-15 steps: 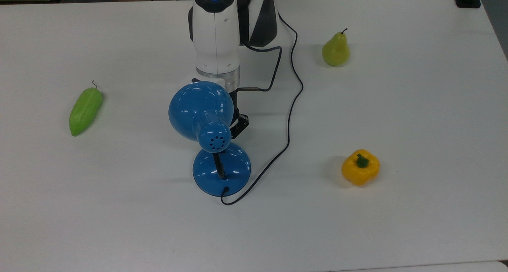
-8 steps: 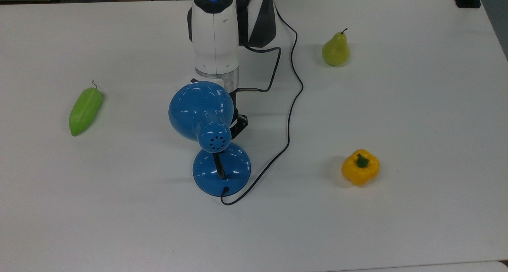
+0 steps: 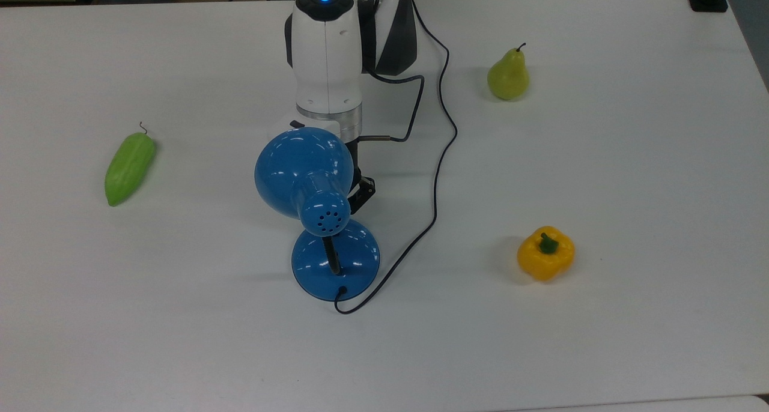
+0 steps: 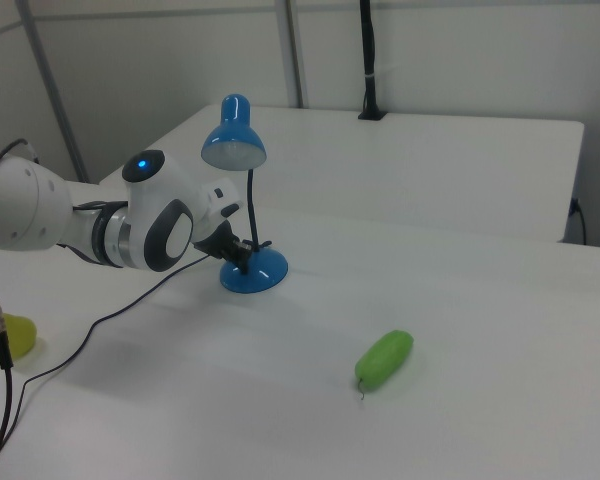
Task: Turn on desk lamp
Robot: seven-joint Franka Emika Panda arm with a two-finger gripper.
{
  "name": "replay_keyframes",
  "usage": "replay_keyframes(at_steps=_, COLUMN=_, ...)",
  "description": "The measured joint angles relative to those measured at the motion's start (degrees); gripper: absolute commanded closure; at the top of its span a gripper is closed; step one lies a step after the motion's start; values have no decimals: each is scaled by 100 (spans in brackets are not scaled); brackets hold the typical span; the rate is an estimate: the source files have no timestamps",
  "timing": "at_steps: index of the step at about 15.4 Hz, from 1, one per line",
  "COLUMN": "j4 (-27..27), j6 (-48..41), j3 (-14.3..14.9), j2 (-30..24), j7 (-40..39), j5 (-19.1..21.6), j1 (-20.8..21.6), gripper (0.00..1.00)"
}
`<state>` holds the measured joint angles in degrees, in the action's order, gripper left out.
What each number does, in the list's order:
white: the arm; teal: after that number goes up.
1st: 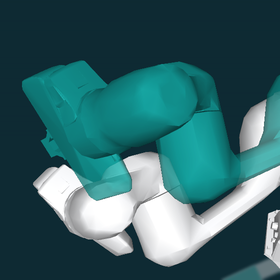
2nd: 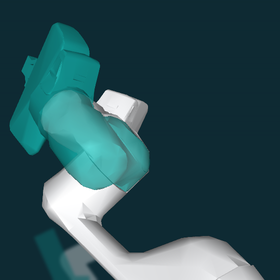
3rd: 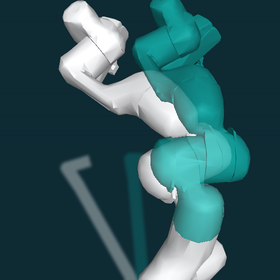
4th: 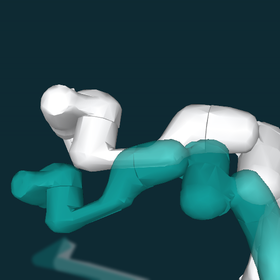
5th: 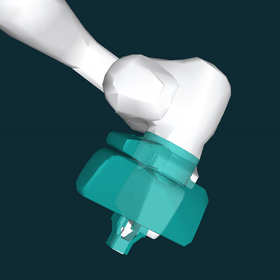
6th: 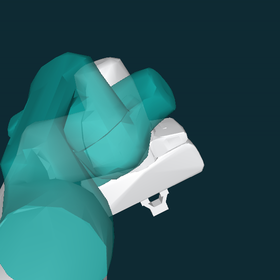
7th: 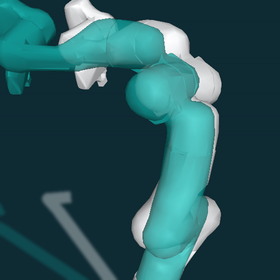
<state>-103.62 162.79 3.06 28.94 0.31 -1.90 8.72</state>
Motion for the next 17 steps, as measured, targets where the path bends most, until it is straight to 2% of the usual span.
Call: replay_keyframes(at_steps=17, j4=14, j6=7, j3=-2, j2=19, j7=0, j5=-183, j1=0, gripper=100)
